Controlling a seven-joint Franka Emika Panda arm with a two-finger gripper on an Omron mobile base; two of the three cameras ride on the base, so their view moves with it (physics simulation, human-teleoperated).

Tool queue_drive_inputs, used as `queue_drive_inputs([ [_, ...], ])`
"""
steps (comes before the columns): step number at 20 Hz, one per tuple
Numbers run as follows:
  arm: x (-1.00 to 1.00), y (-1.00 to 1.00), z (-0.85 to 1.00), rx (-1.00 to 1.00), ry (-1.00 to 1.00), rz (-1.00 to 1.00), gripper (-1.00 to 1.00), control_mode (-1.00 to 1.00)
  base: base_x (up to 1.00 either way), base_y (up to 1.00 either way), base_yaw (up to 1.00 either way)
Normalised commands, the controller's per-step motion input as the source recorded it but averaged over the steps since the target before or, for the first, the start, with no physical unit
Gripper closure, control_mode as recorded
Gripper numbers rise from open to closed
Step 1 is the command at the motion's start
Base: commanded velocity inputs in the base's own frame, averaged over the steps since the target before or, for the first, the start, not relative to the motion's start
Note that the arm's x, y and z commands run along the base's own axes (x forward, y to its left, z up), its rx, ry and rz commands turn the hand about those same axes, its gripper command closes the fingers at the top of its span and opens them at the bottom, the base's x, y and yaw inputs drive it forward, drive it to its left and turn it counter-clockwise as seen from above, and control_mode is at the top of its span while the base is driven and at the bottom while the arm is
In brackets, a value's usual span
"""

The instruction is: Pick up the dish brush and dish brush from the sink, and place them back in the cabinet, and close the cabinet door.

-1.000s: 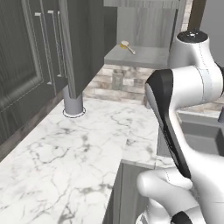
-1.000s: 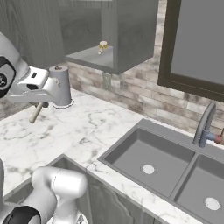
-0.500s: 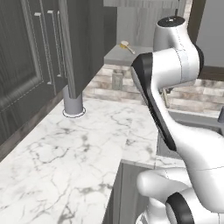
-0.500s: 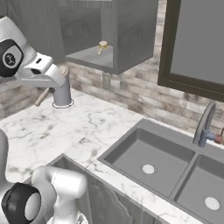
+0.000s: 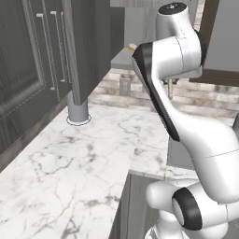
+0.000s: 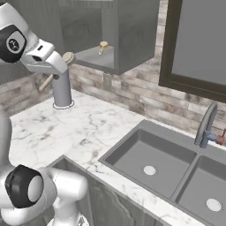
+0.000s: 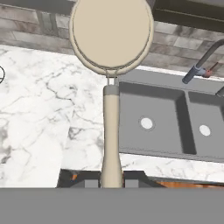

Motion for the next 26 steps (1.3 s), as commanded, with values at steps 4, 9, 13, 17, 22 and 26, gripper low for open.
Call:
queue_drive_inputs([
  [4, 0.16, -0.01, 0.28, 0.00, -0.11, 0.00, 1.00, -1.00, 0.00, 0.00, 0.00],
  [9, 0.16, -0.19, 0.16, 0.00, -0.10, 0.00, 1.00, -1.00, 0.00, 0.00, 0.00],
  [13, 0.15, -0.26, 0.08, 0.00, -0.12, 0.00, 1.00, -1.00, 0.00, 0.00, 0.00],
  [17, 0.12, -0.19, 0.00, 0.00, -0.16, 0.02, 1.00, -1.00, 0.00, 0.00, 0.00],
  [22, 0.07, -0.15, 0.00, 0.00, -0.20, 0.05, 1.00, -1.00, 0.00, 0.00, 0.00],
  [26, 0.06, -0.01, 0.00, -0.04, -0.20, 0.04, 1.00, -1.00, 0.00, 0.00, 0.00],
])
